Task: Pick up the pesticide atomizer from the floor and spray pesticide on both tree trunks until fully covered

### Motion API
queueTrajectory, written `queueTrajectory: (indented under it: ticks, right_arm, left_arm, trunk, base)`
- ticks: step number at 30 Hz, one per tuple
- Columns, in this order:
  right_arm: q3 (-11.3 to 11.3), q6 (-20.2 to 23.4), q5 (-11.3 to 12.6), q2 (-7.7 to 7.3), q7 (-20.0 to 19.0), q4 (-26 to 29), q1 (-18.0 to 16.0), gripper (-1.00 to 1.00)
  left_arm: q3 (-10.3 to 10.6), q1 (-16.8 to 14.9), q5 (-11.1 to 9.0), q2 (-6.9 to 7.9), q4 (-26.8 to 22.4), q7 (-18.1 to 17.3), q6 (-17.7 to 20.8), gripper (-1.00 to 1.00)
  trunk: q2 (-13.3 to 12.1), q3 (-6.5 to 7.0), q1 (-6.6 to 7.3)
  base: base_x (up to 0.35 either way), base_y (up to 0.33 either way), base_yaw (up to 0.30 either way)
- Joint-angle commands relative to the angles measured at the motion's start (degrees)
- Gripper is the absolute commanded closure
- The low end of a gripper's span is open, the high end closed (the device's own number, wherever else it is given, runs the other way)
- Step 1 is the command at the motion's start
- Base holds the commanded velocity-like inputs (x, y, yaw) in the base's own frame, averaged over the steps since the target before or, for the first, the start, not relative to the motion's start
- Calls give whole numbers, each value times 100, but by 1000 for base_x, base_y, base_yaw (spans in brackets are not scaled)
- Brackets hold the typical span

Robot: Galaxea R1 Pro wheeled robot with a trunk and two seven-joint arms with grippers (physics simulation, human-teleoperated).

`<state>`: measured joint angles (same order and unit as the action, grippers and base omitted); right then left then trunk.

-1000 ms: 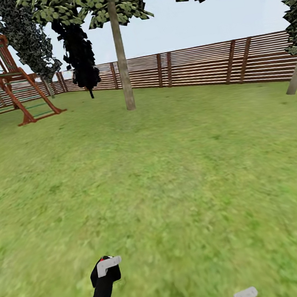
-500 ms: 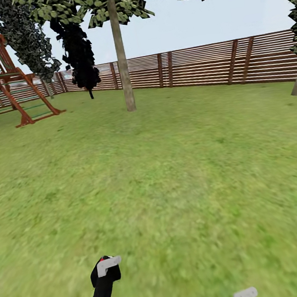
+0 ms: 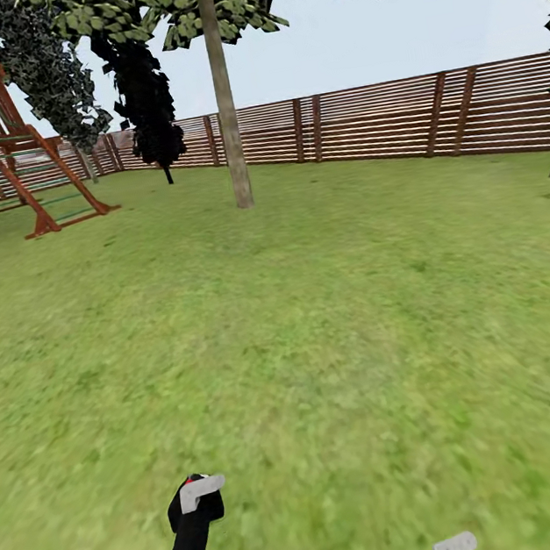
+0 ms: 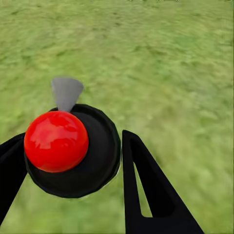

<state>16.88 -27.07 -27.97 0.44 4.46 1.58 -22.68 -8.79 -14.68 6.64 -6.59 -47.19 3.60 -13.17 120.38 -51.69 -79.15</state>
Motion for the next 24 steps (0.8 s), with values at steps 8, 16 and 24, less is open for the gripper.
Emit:
queueTrajectory:
  ticks: [8, 16, 24]
  right_arm:
    - [0, 0, -1, 0, 2, 0, 0, -100]
    - [0, 1, 0, 0, 0, 0, 0, -100]
    - [0, 0, 1, -1, 1, 0, 0, -100]
  left_arm:
    - [0, 0, 0, 0, 1, 0, 4, 100]
    - [0, 0, 4, 0, 2, 0, 1, 100]
    - [0, 0, 8, 0, 3, 0, -1, 100]
  trunk:
    - [0, 0, 0]
    - [0, 0, 0]
    - [0, 0, 0]
  base:
    - [338, 84, 0]
    - [338, 84, 0]
    - [338, 84, 0]
